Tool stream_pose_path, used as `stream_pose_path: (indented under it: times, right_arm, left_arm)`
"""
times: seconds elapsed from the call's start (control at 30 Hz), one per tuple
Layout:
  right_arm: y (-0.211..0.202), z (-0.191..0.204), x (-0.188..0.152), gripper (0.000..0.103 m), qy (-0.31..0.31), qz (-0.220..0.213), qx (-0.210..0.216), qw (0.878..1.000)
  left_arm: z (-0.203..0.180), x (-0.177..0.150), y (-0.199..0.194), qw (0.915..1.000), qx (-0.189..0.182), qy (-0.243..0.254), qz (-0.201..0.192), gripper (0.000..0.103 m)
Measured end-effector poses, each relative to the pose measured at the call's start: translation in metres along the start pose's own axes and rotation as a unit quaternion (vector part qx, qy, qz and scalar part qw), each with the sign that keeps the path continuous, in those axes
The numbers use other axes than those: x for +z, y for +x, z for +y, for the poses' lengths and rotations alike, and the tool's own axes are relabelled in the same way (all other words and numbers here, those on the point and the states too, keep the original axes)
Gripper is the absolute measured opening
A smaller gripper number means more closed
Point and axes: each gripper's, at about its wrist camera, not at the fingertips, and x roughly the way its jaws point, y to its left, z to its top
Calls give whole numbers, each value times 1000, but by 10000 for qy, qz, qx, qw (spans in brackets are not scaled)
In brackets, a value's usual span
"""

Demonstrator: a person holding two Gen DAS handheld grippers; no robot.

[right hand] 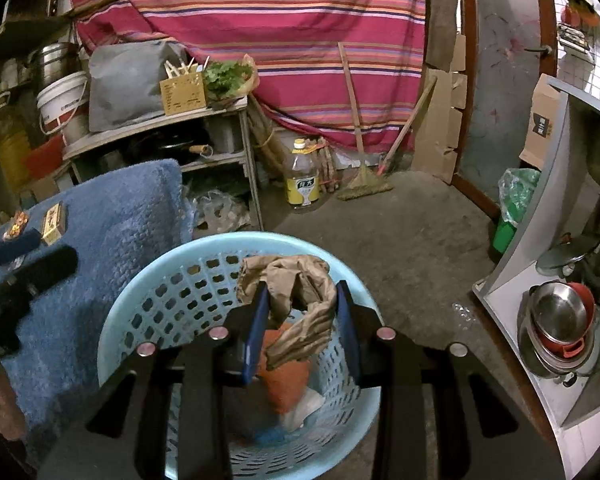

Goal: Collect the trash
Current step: 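Drop the black cup into the basket with the left tool while the right drops the paper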

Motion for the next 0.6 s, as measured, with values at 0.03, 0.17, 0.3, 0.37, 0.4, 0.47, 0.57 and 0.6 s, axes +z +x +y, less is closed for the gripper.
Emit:
stream_pose_path:
  times: [0.03,0.17,0.3,0.37,0.4,0.47,0.57,0.6]
  right_arm:
    - [1,3,-1,34,-24,21,11,10000]
    - [5,12,-1,36,10,29,54,10000]
    - [5,16,-2,75,164,9,-25,9999]
    - [3,19,-3,77,212,-35,-102,9997]
    - [4,21,-3,82,236,-13,-119,9996]
    - [3,26,-5,84,297,-13,-152,9994]
    - [3,40,-6,91,300,-4,-156,9994]
    - [2,47,-6,95,290,-34,-147,9995]
  left_arm:
    - [5,0,-3,10000,49,-31,-16,97]
    - [35,-1,-17,9995,212,-250,-42,97]
    - [59,-2,-31,9985,419,-348,-79,97]
    - [72,-3,-39,9977,533,-387,-138,97]
    - [79,-4,-45,9972,589,-420,-179,97]
    - [95,-7,-55,9960,688,-506,-256,97]
    - [119,-13,-67,9940,845,-617,-308,97]
    - [126,-15,-70,9933,904,-650,-303,97]
